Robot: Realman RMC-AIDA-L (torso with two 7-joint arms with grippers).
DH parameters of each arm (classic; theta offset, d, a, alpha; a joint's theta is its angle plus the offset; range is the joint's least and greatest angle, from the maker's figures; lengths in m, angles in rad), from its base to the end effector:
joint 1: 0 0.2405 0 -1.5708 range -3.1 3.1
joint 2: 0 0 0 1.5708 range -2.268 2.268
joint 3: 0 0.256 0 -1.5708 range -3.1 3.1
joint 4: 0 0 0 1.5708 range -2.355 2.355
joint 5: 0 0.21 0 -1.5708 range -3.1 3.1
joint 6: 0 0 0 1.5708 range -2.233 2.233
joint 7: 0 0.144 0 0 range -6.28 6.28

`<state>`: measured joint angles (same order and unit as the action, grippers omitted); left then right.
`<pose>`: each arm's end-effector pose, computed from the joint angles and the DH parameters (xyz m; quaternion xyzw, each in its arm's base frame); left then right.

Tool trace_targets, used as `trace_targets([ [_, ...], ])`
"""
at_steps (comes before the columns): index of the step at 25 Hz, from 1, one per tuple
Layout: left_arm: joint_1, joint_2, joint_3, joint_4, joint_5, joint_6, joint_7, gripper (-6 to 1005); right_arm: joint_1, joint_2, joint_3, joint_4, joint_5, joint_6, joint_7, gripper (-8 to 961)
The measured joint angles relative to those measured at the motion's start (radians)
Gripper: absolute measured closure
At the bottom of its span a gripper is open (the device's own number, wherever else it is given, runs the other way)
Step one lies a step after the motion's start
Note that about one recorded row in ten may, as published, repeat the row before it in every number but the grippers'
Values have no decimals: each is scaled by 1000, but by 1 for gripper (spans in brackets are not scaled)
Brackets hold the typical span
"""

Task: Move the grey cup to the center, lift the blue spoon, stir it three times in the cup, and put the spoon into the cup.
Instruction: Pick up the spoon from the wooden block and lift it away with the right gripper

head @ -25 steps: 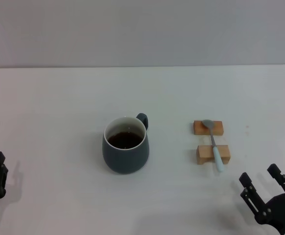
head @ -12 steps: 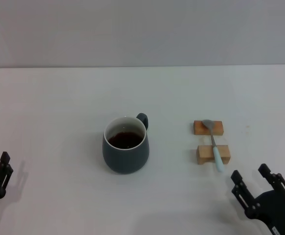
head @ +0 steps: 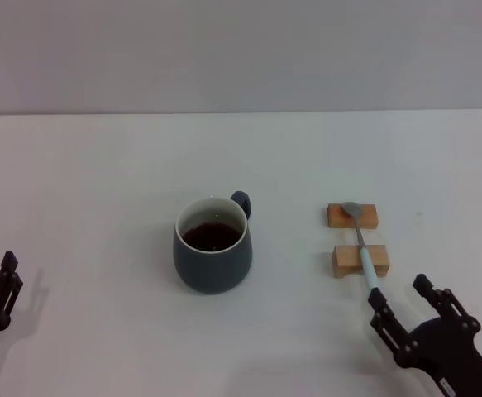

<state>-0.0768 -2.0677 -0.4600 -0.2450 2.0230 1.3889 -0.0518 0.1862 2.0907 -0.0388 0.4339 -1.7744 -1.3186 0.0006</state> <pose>-0.3761 0.1956 -0.0262 -0.6756 -0.2634 -0.2652 0.6355 0.3087 0.1919 -0.1081 -0.7699 0.2855 0.3113 0.4783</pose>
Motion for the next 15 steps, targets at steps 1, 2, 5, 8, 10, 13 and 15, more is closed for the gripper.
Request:
trace_targets([
  [1,0,0,0,0,0,0,0,310,0,0,0,0,0,0,0,238],
  [2,-1,0,-1,2,0,0,1,310,5,0,-1,1,0,8,0,238],
  [5,-1,0,0,6,0,0,1,310,19,0,-2,4,0,25,0,238],
  [8,-1,0,2,8,0,3,1,310,24,0,-2,4,0,28,0,238],
  [10,-1,0,4,9,0,4,1,310,27,0,-1,5,0,30,0,238],
  [13,-1,0,4,9,0,5,1,310,31,0,-1,5,0,30,0,239],
  [15,-1,0,4,9,0,6,1,310,34,0,-1,5,0,31,0,239],
])
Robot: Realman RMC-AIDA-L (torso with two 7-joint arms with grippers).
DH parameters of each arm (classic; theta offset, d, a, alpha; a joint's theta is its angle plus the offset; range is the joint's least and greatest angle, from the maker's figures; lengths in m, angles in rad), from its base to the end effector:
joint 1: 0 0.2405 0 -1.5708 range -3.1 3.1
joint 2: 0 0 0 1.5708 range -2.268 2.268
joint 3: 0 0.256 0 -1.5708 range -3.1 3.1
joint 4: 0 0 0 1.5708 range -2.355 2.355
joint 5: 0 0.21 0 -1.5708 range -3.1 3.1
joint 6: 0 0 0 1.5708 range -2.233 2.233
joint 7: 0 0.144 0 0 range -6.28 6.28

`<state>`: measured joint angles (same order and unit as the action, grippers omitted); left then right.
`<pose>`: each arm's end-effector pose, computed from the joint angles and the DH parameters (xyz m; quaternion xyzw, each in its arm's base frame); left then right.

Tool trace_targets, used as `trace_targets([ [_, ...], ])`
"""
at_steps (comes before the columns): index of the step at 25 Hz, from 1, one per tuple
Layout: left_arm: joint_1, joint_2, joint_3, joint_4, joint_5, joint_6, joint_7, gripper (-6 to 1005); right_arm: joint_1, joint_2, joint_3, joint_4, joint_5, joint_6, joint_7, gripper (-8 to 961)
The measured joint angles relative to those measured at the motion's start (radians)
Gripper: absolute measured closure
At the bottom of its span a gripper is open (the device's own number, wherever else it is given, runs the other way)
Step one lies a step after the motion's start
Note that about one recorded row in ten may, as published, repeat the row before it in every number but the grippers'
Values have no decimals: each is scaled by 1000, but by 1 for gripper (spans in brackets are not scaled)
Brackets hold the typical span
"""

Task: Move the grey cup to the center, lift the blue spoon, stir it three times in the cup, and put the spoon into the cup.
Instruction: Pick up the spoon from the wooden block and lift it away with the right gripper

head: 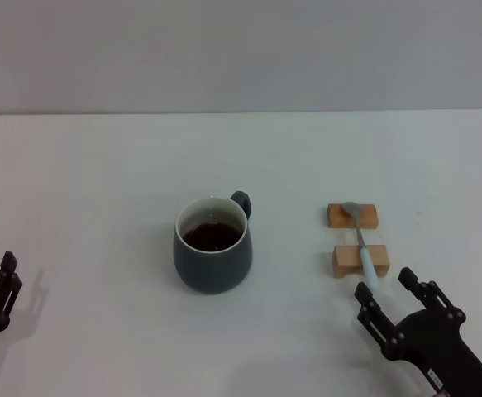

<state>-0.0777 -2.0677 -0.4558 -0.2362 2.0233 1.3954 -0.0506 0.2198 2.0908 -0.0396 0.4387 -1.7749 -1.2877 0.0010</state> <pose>-0.3766 0.1951 -0.0253 -0.6777 -0.2590 -0.2635 0.6357 0.3038 0.2012 -0.1122 -0.7793 0.2811 0.3090 0.4671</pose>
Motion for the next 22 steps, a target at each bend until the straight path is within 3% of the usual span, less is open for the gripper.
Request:
trace_targets([
  [22,-1,0,0,2,2,1,0,311,15,0,11,-3,5,27,-1,240],
])
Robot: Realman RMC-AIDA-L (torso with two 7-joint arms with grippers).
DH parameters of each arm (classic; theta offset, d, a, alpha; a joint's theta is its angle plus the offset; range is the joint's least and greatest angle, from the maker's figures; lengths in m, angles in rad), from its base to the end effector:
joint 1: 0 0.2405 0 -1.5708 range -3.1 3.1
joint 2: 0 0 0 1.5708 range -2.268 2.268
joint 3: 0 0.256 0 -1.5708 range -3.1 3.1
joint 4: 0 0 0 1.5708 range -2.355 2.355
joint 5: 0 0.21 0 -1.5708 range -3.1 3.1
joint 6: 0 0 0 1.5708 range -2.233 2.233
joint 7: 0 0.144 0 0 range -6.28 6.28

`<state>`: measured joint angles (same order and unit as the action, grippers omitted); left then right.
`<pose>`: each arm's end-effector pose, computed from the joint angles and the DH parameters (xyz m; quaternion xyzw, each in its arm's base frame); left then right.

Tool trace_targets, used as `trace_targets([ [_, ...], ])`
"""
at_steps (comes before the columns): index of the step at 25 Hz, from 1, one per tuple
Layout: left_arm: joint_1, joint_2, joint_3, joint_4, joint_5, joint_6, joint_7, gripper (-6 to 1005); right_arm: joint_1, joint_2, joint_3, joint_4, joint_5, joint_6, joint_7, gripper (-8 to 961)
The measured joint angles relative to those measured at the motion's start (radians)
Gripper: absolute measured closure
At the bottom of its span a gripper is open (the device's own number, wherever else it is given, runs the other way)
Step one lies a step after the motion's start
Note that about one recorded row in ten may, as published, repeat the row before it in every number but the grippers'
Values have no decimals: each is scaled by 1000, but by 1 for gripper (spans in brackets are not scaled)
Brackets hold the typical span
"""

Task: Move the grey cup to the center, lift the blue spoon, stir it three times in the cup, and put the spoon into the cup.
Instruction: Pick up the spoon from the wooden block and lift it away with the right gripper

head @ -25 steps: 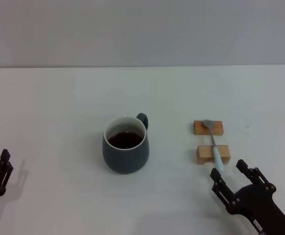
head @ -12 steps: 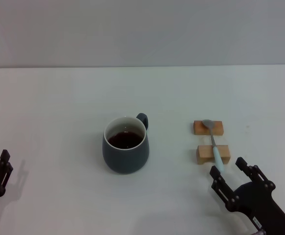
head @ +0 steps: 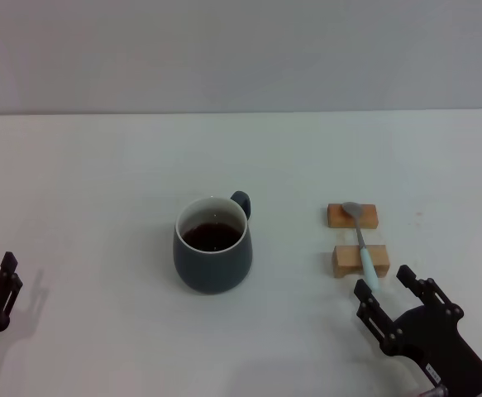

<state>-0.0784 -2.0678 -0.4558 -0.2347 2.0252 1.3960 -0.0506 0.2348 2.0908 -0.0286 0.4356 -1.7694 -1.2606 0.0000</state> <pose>-0.3765 0.1952 -0.0253 -0.6786 -0.2581 -0.2634 0.6353 0.3049 0.2072 -0.1130 -0.7812 0.2830 0.3012 0.4679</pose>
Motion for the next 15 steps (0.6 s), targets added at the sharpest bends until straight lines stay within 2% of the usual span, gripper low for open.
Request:
trace_targets([
  [7,-2,0,0,0,-2,0,0,312,2,0,-1,-2,-1,0,0,257],
  [15,-7,0,-4,2,-2,-5,0,312,13,-1,-5,-3,-3,0,2,437],
])
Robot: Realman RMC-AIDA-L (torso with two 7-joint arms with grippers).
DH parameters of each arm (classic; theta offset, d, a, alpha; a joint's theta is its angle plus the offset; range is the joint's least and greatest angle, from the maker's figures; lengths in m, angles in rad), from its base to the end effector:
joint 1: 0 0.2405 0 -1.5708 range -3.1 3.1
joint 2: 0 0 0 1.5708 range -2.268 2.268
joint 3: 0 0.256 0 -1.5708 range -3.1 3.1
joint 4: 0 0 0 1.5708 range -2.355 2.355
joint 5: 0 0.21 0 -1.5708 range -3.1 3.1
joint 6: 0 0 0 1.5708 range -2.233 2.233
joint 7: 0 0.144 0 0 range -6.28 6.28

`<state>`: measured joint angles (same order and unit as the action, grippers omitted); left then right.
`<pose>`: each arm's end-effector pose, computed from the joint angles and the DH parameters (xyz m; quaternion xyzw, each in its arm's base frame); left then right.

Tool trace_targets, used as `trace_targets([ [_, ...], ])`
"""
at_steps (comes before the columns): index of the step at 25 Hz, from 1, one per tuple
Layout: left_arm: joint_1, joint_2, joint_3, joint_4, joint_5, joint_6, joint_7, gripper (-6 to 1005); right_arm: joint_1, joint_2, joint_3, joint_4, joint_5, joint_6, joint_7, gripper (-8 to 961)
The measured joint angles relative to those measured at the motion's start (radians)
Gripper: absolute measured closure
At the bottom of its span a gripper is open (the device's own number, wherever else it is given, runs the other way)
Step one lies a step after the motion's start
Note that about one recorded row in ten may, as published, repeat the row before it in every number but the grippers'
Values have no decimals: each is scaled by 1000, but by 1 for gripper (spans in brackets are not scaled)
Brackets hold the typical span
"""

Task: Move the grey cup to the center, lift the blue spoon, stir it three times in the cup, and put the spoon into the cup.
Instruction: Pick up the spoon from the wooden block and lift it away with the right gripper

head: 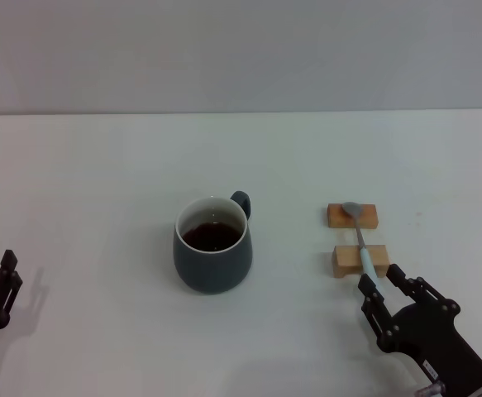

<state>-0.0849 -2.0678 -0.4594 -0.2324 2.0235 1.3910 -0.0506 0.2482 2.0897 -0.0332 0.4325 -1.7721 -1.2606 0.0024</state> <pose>-0.3767 0.1977 -0.0248 -0.6784 -0.2577 -0.2625 0.6360 0.3027 0.2107 -0.1130 -0.7852 0.2763 0.3032 0.4638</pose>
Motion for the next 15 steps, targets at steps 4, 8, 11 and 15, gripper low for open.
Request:
trace_targets([
  [4,-7,0,-1,8,0,-1,0,312,5,1,4,0,0,9,-2,488],
  [8,-9,0,0,11,0,-1,0,312,11,1,5,0,3,36,-2,508],
  [11,-10,0,1,11,0,-1,0,313,12,1,5,0,3,41,-2,507],
  [15,-10,0,1,12,0,-1,0,313,15,1,6,0,4,42,-2,507],
])
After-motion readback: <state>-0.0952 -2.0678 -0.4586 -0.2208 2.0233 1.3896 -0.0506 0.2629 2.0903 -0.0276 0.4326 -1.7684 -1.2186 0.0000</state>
